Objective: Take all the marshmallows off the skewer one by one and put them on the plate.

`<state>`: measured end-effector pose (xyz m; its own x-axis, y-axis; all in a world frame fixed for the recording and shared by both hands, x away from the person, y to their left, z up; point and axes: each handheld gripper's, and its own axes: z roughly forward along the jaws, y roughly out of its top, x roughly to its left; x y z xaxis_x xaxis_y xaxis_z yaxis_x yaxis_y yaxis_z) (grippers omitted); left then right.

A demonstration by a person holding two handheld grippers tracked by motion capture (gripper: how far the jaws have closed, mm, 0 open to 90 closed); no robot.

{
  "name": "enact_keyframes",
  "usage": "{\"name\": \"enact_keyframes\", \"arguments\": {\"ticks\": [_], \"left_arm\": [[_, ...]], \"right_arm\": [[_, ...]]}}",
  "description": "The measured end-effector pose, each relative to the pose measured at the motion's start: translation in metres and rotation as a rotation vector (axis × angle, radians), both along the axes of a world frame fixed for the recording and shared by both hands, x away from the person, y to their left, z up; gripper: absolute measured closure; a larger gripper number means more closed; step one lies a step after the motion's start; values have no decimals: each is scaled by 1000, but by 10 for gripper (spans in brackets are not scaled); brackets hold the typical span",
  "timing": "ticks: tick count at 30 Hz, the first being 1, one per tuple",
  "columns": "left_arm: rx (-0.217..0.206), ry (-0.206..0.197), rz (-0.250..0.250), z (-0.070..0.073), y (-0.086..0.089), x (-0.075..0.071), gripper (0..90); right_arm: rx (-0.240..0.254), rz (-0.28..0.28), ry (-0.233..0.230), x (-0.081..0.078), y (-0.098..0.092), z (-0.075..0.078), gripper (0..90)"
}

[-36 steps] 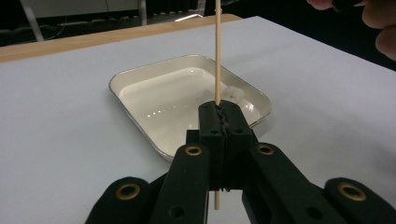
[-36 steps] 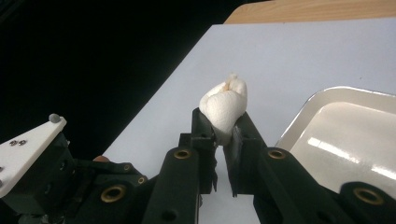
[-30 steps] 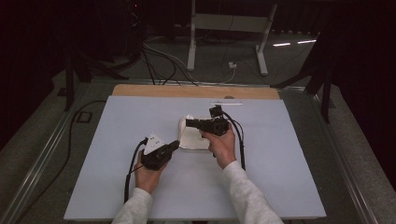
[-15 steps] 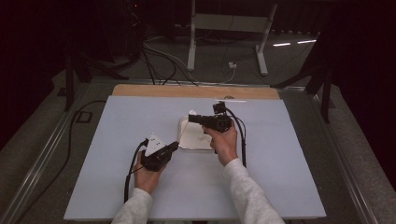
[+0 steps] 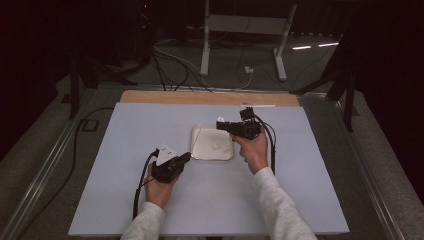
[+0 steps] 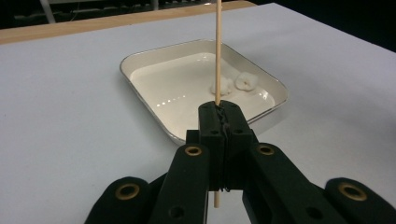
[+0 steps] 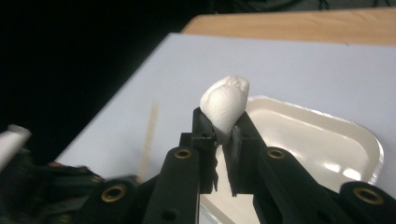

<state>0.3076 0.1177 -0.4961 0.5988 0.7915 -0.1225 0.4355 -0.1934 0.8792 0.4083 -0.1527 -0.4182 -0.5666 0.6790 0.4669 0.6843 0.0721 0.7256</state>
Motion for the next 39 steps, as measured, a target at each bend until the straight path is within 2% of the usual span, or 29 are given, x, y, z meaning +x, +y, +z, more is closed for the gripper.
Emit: {"name": "enact_keyframes", "arguments": {"ticks": [5,11,17,21,27,34,36,39], "left_arm": [[-23,1,11,2,4,1,900],[-32,5,17,2,5,1,900],[-34,8,13,2,4,1,900],[-40,10,16,2,4,1,900],[-50,15,17,3,2,1,900],[-52,35,14,1,-4,7,900],[-56,45,10,0,-7,9,900],[-39,62,-1,-3,-13,12,900]], "right_arm": [[-57,-12,32,2,1,-16,818],[-159,24,100,2,6,-38,773],[-203,42,122,0,10,-52,594],[-220,35,118,-1,10,-53,486],[-239,56,109,-3,11,-54,348],[-239,95,91,-3,15,-57,247],[-242,117,75,-4,16,-57,216],[-270,149,30,-7,18,-57,187]]}}
